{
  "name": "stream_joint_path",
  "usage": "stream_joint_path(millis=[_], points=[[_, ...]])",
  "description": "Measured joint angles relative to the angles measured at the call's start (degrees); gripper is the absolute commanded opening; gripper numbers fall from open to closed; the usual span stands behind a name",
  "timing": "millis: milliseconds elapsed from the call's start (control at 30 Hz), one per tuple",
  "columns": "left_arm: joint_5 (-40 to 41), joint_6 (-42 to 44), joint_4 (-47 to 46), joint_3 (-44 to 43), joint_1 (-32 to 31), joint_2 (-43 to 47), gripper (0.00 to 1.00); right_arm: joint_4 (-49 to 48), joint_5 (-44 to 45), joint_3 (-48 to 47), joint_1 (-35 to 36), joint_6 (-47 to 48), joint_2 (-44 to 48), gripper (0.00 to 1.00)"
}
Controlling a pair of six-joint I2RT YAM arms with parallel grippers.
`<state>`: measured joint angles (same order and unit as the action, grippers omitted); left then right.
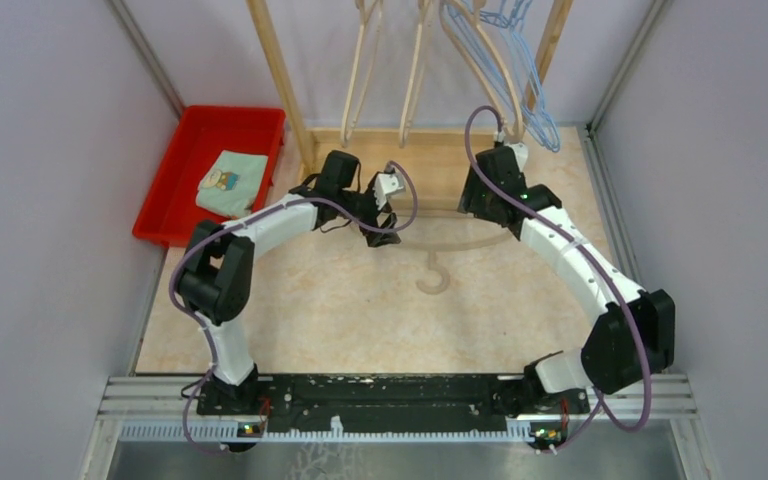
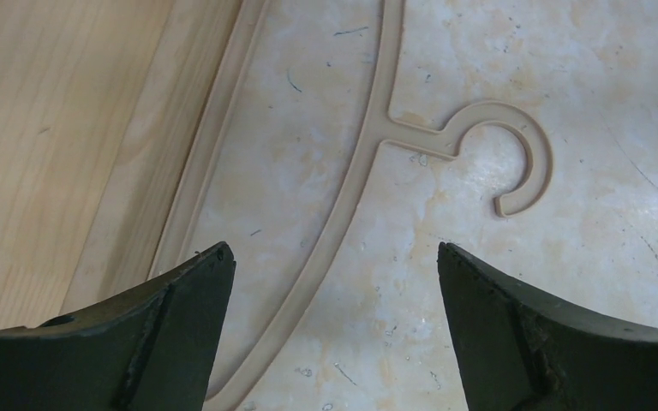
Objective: Organize the hangers
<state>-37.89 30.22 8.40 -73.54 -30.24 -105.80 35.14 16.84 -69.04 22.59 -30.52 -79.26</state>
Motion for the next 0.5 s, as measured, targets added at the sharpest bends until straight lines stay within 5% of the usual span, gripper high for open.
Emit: stream_joint_path(millis=[500], points=[[1.2,10.6,10.5,-2.7,-2.6,-5.4,0.89,-3.6,-7.9,6.4,-6.8,-0.6,0.5,0.62]])
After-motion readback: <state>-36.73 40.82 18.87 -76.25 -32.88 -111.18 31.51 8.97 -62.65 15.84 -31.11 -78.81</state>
